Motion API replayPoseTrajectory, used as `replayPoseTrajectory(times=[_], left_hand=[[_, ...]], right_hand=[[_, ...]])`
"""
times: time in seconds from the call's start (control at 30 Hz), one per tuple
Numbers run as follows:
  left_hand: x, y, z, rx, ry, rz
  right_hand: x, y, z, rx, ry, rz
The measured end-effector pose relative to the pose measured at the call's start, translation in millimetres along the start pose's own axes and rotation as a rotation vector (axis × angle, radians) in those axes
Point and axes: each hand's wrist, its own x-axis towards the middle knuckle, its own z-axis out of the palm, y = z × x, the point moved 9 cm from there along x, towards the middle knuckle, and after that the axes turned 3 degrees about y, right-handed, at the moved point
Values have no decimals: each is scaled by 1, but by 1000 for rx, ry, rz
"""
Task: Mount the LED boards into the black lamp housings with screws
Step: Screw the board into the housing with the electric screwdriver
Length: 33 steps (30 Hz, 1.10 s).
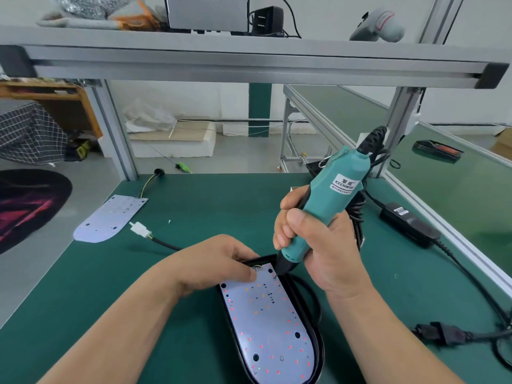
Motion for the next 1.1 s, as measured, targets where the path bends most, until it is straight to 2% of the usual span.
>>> replayPoseTrajectory(times=[0.1, 0.27, 0.4, 0.5, 0.67, 0.83, 0.93, 1.1], left_hand=[[3, -7, -1, -39, 62, -2], [5, -23, -9, -245, 325, -59], [9, -29, -9, -362, 451, -78], [9, -28, -8, -307, 431, -76], [11, -18, 0, -165, 249, -47], [6, -13, 1, -204, 176, -19], [7, -18, 2, -264, 203, -24], [7, -25, -2, -339, 394, -70]], right_hand=[[0, 0, -2, -7, 0, -12], [5, -4, -11, -27, 38, -54], [8, -7, -19, -55, 84, -83], [10, -6, -25, -60, 117, -96], [10, -1, -26, -46, 114, -81], [8, -3, -23, -56, 115, -89], [8, -4, -22, -60, 123, -82], [5, -7, -17, -75, 100, -89]])
